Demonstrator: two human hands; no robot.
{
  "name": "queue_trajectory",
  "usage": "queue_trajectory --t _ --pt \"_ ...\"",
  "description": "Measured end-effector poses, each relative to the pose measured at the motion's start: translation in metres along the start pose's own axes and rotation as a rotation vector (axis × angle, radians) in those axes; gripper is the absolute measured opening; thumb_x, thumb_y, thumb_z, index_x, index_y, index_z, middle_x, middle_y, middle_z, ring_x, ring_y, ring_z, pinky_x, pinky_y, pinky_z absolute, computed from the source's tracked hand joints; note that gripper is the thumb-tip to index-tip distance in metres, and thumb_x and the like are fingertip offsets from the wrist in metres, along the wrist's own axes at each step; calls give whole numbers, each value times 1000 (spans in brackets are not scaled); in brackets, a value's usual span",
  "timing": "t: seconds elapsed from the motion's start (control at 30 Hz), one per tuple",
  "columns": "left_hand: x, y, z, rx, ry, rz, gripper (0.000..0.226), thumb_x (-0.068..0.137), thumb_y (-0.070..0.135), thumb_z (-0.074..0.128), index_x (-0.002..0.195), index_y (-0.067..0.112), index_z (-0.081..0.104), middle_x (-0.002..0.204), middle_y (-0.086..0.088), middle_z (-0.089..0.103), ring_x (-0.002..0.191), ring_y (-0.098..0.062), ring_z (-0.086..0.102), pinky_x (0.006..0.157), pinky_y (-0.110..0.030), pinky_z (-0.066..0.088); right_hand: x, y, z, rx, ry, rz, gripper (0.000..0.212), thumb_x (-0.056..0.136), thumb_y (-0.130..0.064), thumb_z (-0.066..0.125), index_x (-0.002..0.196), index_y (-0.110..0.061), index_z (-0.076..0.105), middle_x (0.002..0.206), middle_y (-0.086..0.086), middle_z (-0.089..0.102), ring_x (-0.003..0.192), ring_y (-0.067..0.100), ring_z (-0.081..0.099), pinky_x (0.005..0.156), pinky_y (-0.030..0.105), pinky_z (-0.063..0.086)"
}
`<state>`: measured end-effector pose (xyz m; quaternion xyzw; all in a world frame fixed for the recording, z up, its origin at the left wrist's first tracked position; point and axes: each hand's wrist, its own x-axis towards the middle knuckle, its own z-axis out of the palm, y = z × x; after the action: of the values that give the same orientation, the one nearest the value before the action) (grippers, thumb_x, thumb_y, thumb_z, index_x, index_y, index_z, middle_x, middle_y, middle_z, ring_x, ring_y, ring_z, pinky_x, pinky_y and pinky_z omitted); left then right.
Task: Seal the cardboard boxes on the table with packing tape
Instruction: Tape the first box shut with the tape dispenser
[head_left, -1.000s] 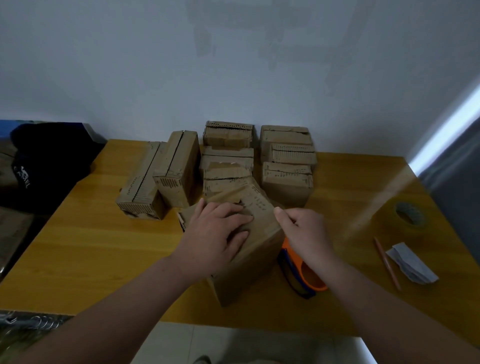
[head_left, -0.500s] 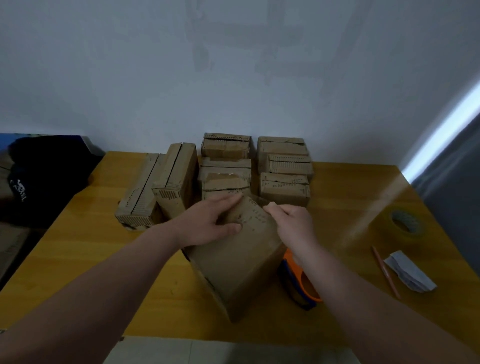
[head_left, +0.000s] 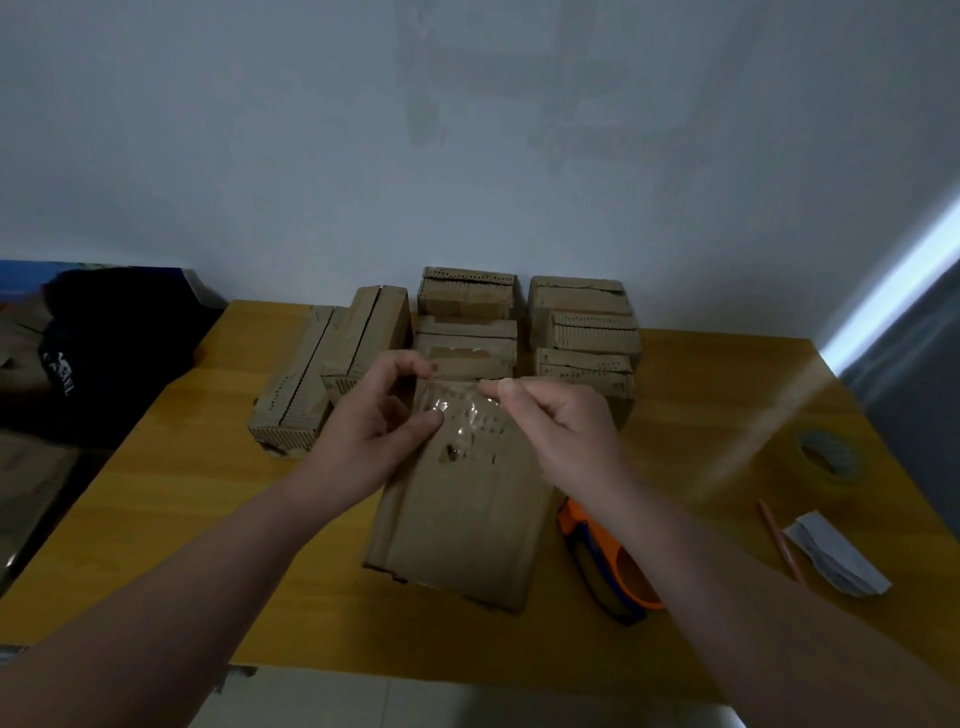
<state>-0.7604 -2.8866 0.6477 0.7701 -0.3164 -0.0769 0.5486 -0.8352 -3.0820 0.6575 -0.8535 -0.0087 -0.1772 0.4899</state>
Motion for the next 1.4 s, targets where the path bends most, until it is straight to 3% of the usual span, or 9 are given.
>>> queue_trajectory --t 0.07,0.3,0.47,0.57,0.7,0.9,1.0,1.13,1.4 --pt "-4 -4 -4 -29 4 -9 40 84 27 69 120 36 53 115 12 60 73 -15 55 65 -34 52 -1 7 2 -56 -58 -74 32 96 -37 53 100 -15 75 103 -25 66 105 -9 57 89 13 46" --pt "-31 -26 6 -39 27 15 11 79 32 75 88 25 73 92 7 72 88 -19 68 76 -46 56 -24 14 4 -52 -328 55 51 85 -65 33 115 -39 65 107 -39 56 115 -18 42 90 4 34" --pt "-42 -25 10 -67 -71 -21 9 78 34 72 81 26 71 94 10 70 94 -9 64 72 -30 56 -41 12 -15 -315 -626 47 82 68 -84 45 140 -56 20 146 -22 31 131 -2 32 106 29 40" --pt "-49 -28 8 -178 -166 -126 5 82 23 70 80 20 70 104 5 69 106 -6 61 83 -23 53 -52 20 -10 -563 -870 -118 98 68 -83 53 134 -63 -15 147 -39 -16 141 -5 -9 117 29 1" --pt "-61 -35 7 -233 -235 -294 31 86 45 63 90 17 74 113 3 70 113 -10 61 94 -22 49 -67 35 1 -727 -901 -243 98 82 -68 55 143 -49 -19 150 -25 -25 136 -4 -24 106 22 -20" --pt "-64 -46 22 -225 -266 -450 41 96 42 41 123 19 62 137 17 48 125 0 46 81 -13 50 -85 60 18 -988 -806 -493 107 76 -71 58 154 -26 1 161 4 0 149 25 -7 118 56 3" --pt "-65 -52 27 -168 -313 -404 73 78 80 40 123 28 61 136 25 47 126 10 42 95 -11 42 -87 64 27 -1010 -771 -618 111 74 -76 55 154 -21 1 160 4 -6 146 23 -17 116 49 -7" --pt "-64 -58 33 -137 -309 -408 75 77 80 34 124 28 62 142 20 46 131 7 38 110 -20 29 -89 65 35 -1208 -836 -718 104 75 -78 53 152 -20 13 161 3 6 147 29 3 114 52 -1" --pt "-63 -56 36 -24 -328 -414 62 94 64 26 130 25 58 147 18 39 141 4 16 116 -25 14 -95 70 34 -1540 -827 -747 129 76 -83 38 144 4 -27 156 14 -21 142 38 -23 111 60 -15"
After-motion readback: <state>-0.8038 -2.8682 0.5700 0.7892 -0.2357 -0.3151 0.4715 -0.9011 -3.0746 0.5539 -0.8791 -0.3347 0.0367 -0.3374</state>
